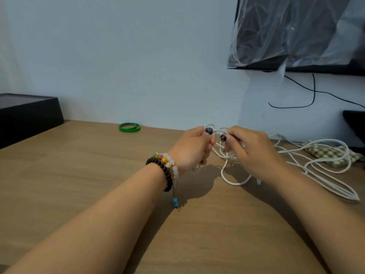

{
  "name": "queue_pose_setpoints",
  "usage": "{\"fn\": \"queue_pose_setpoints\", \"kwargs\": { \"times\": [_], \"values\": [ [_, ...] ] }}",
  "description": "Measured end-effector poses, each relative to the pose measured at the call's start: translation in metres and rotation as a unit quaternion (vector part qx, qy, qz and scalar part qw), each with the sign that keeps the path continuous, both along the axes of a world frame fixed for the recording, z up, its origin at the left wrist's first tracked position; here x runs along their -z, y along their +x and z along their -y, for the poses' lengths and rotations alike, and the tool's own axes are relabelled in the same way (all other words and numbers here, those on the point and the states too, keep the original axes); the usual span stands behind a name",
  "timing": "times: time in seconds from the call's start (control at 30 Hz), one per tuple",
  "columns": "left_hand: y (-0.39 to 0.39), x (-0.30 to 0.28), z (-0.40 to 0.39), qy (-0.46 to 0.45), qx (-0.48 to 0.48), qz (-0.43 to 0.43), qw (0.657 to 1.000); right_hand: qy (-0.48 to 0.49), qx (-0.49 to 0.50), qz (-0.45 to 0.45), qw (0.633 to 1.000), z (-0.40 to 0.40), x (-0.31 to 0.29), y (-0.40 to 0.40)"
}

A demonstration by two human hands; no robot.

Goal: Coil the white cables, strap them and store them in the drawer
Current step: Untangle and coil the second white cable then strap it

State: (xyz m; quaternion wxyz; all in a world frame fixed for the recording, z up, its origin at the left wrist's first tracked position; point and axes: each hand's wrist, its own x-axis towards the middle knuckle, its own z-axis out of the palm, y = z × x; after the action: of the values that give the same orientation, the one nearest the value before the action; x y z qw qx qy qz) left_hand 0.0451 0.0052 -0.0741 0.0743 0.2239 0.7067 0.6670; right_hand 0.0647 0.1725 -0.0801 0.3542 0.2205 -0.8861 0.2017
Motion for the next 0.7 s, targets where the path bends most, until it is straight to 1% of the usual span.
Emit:
{"fn": "queue_pose_setpoints", "kwargs": {
  "times": [0.03, 0.1, 0.17, 0.2, 0.27, 0.33, 0.43, 0.5, 0.6, 0.7],
  "values": [
    [0.000, -0.002, 0.000, 0.030, -0.013, 0.016, 0.999, -0.020, -0.011, 0.010, 1.000, 0.003, 0.001, 0.001],
    [-0.002, -0.009, 0.003, 0.131, -0.044, 0.061, 0.989, -0.058, -0.020, 0.015, 0.998, 0.007, 0.002, 0.003],
    [-0.007, -0.017, 0.010, 0.249, -0.074, 0.104, 0.960, -0.083, -0.019, 0.030, 0.996, 0.006, 0.000, 0.004],
    [-0.010, -0.019, 0.014, 0.291, -0.086, 0.117, 0.945, -0.088, -0.018, 0.039, 0.995, 0.006, -0.001, 0.004],
    [-0.012, -0.020, 0.019, 0.327, -0.101, 0.124, 0.931, -0.096, -0.017, 0.054, 0.994, 0.007, -0.001, 0.007],
    [-0.010, -0.019, 0.018, 0.299, -0.104, 0.095, 0.944, -0.120, -0.022, 0.064, 0.990, 0.009, 0.000, 0.009],
    [-0.004, -0.015, 0.011, 0.208, -0.095, 0.018, 0.973, -0.174, -0.035, 0.073, 0.981, 0.012, -0.001, 0.013],
    [-0.002, -0.011, 0.007, 0.160, -0.081, -0.014, 0.984, -0.200, -0.050, 0.091, 0.974, 0.015, -0.003, 0.015],
    [0.001, -0.007, 0.005, 0.129, -0.060, -0.028, 0.989, -0.213, -0.091, 0.149, 0.961, 0.021, -0.003, 0.018],
    [0.002, -0.008, 0.005, 0.103, -0.057, -0.036, 0.992, -0.187, -0.124, 0.210, 0.951, 0.025, -0.001, 0.018]
  ]
}}
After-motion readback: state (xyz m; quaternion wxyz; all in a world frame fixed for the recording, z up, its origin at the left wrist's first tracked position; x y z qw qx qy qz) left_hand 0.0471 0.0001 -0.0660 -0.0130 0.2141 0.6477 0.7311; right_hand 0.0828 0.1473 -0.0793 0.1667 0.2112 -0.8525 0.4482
